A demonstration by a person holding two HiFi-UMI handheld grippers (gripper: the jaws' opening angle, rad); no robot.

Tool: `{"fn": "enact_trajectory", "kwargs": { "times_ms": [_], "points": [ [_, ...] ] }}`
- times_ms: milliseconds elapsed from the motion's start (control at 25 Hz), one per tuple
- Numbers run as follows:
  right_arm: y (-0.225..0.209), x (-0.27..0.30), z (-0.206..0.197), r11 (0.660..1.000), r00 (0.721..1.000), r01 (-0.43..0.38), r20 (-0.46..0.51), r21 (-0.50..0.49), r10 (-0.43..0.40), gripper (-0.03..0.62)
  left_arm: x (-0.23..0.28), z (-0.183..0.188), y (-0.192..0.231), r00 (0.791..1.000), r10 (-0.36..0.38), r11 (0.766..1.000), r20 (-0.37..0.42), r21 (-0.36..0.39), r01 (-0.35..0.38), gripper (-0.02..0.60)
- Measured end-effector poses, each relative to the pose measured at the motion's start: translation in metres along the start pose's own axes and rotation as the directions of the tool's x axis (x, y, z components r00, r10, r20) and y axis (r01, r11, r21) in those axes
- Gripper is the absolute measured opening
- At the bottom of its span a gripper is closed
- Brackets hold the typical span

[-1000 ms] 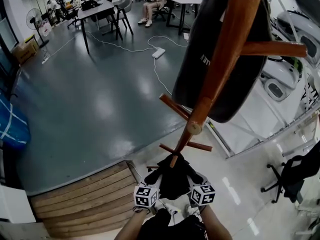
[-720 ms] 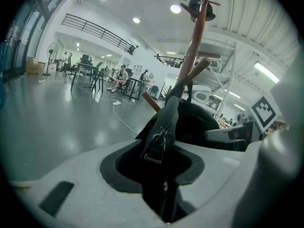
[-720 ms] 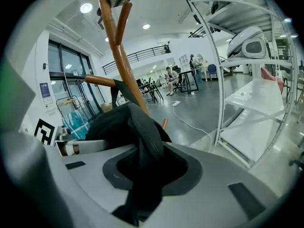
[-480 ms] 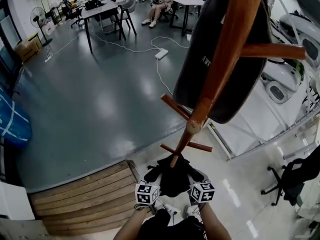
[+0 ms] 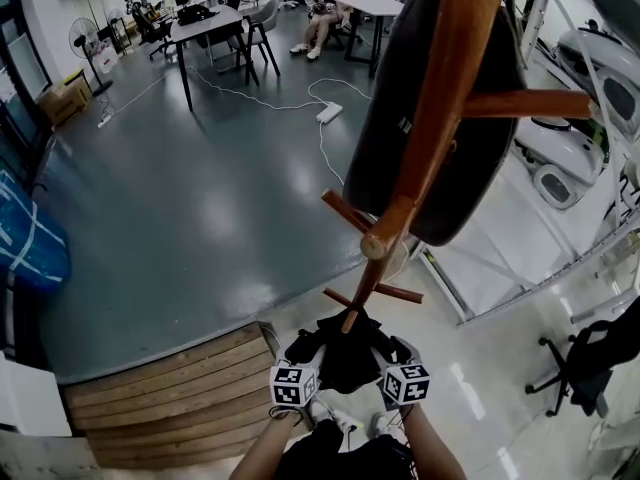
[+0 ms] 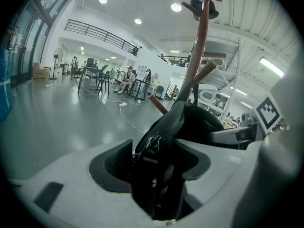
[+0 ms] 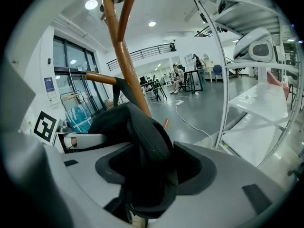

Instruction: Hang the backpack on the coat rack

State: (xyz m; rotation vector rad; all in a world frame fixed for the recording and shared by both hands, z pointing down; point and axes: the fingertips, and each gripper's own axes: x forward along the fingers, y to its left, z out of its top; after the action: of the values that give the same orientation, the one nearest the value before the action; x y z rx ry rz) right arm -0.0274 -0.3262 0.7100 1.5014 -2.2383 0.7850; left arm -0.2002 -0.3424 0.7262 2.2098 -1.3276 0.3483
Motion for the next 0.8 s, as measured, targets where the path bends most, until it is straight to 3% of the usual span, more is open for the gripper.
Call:
{"fn": "enact_trajectory", "kwargs": {
  "times_ms": [560, 680, 800],
  "points": [
    [0.033, -0.054, 0.028, 0.995, 0.993, -0.071, 0.091, -0.074, 0.077, 0.219, -0.063, 0.028, -0.014, 0.983, 0.106, 0.994, 0.148, -0.038, -0.102, 0.244],
    [0.043, -0.069, 0.033, 0.992, 0.986, -0.111, 0.116, -0.057, 0.117, 0.214, -0.087, 0.039, -0.028, 0.968, 0.128, 0.992, 0.214, -0.042, -0.122, 0.229],
    [0.045, -0.084, 0.043, 0.989, 0.978, -0.142, 0.15, -0.043, 0.147, 0.16, -0.109, 0.056, -0.048, 0.945, 0.156, 0.988, 0.288, -0.029, -0.154, 0.161]
  ]
}}
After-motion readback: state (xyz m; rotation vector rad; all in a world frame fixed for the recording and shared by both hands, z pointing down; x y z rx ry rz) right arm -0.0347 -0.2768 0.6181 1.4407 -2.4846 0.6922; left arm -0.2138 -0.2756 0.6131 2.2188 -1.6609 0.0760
